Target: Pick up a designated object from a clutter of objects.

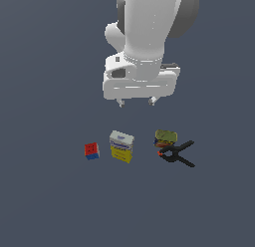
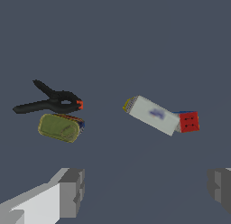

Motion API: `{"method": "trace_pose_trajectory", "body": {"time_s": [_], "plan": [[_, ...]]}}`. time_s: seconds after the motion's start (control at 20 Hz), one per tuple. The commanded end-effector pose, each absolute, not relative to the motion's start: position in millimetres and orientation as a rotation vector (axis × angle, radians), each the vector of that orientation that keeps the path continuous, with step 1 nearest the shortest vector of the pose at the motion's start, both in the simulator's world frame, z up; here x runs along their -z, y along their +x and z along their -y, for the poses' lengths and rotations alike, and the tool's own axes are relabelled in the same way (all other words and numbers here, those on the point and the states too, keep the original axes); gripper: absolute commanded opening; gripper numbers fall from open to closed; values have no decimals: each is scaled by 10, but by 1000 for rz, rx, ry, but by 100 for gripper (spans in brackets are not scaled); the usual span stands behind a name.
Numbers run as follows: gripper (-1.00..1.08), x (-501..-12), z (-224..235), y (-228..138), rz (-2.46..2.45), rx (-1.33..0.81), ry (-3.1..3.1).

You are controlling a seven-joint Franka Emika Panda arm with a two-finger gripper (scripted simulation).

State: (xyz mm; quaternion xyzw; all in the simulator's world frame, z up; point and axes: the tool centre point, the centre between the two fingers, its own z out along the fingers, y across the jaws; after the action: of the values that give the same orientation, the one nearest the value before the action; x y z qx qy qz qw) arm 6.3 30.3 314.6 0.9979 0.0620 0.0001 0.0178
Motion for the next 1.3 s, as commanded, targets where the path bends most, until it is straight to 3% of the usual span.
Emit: {"method": "trace_pose_trajectory", "body": {"time_s": [0.0, 0.55, 1.25], "plan": [[100, -3124, -318, 67, -212, 1, 3098], [100, -2795, -537, 119, -512, 7, 3054], [100, -1995, -1108, 109, -1227, 19, 2846]]}}
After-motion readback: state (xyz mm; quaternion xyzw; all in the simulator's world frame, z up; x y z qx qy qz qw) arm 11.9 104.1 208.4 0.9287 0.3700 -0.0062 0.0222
